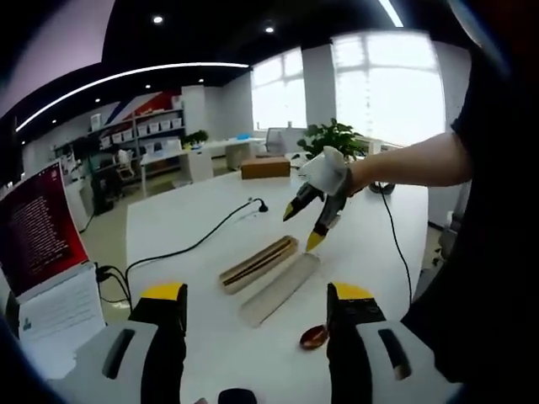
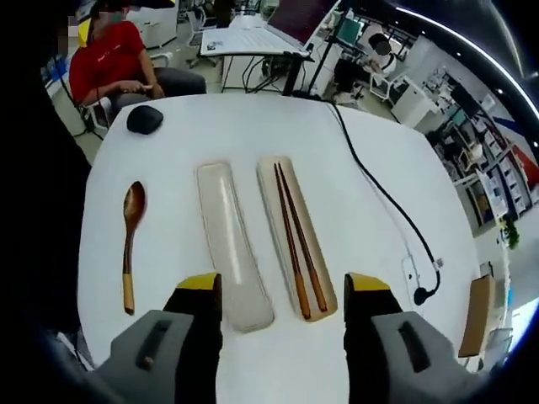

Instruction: Arrange the utensils inside the cutlery case until each visible utensil rests in its matching compartment.

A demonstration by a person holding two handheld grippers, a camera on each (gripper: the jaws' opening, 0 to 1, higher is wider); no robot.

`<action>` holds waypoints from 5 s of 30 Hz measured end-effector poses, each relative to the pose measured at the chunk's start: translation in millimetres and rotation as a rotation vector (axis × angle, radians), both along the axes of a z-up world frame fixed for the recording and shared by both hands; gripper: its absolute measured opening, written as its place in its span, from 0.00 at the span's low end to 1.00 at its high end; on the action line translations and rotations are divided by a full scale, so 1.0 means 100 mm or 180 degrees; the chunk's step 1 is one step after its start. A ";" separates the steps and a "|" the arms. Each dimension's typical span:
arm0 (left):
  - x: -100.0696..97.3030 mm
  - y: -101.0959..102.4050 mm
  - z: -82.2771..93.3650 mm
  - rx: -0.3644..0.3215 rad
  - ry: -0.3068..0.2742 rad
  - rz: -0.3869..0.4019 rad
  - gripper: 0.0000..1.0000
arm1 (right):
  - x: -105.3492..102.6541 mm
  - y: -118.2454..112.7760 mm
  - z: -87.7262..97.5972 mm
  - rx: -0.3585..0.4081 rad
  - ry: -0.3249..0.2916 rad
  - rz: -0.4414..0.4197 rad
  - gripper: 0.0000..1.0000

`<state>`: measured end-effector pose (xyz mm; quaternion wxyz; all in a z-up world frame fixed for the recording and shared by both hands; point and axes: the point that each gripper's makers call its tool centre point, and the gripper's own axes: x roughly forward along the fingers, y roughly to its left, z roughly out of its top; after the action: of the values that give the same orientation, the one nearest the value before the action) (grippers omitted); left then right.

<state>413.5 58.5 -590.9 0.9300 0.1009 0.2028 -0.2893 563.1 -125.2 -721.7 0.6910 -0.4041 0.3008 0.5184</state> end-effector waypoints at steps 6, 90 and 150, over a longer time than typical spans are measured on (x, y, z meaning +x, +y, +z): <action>0.01 -0.05 0.02 -0.0053 -0.0052 -0.0004 0.84 | -0.14 -0.11 0.06 0.0094 -0.0016 -0.0081 0.58; -0.27 -0.11 -1.30 0.0978 0.0870 -0.0914 0.92 | -1.63 -0.15 -0.55 0.0050 0.0703 -0.0273 0.54; -0.31 -0.08 -1.54 0.1117 0.0776 -0.0883 0.85 | -1.76 0.39 -1.00 -0.0730 0.0805 0.0689 0.23</action>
<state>382.1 50.8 -744.6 0.8183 0.2521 0.3447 -0.3846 387.4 -86.4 -822.0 0.5374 -0.4418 0.3970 0.5987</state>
